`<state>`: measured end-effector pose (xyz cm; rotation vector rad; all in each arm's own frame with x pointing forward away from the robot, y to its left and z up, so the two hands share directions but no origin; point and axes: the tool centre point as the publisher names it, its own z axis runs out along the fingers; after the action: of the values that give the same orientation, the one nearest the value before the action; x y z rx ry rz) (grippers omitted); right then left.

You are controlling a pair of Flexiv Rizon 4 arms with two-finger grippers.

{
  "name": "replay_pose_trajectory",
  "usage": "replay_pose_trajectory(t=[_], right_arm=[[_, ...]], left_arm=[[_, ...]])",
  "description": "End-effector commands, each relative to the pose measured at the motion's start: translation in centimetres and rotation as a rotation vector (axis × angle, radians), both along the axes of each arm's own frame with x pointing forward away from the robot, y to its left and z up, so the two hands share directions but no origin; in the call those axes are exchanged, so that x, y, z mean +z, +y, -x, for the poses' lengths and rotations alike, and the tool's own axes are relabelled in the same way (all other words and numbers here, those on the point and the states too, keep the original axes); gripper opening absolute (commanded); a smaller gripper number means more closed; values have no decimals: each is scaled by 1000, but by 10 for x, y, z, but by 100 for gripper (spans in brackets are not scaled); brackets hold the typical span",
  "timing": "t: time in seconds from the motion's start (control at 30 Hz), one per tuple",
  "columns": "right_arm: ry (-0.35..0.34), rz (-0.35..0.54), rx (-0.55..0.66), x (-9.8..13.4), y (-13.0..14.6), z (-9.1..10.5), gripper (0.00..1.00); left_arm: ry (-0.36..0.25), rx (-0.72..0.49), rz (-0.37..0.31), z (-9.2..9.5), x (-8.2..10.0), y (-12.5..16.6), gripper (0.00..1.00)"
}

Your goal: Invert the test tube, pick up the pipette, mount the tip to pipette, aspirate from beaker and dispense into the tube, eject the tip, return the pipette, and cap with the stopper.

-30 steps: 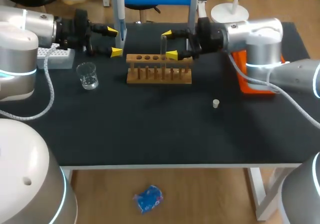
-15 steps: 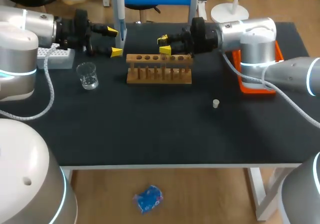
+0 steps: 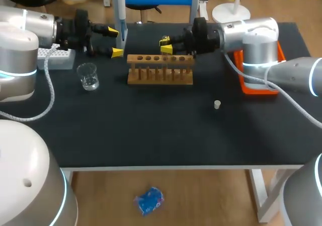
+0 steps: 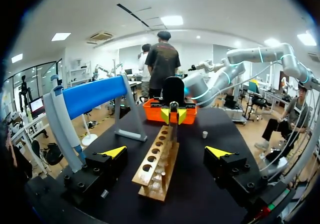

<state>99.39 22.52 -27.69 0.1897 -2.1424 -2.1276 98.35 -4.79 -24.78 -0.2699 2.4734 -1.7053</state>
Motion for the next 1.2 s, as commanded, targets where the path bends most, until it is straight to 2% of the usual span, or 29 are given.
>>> replay_pose_trajectory(t=[0.03,1.2], right_arm=[[-3,0,2,2,-1,0,0],[-56,-20,20,31,-3,5,0]], left_arm=[[-1,0,0,0,-1,0,100],[-1,0,0,0,-1,0,100]])
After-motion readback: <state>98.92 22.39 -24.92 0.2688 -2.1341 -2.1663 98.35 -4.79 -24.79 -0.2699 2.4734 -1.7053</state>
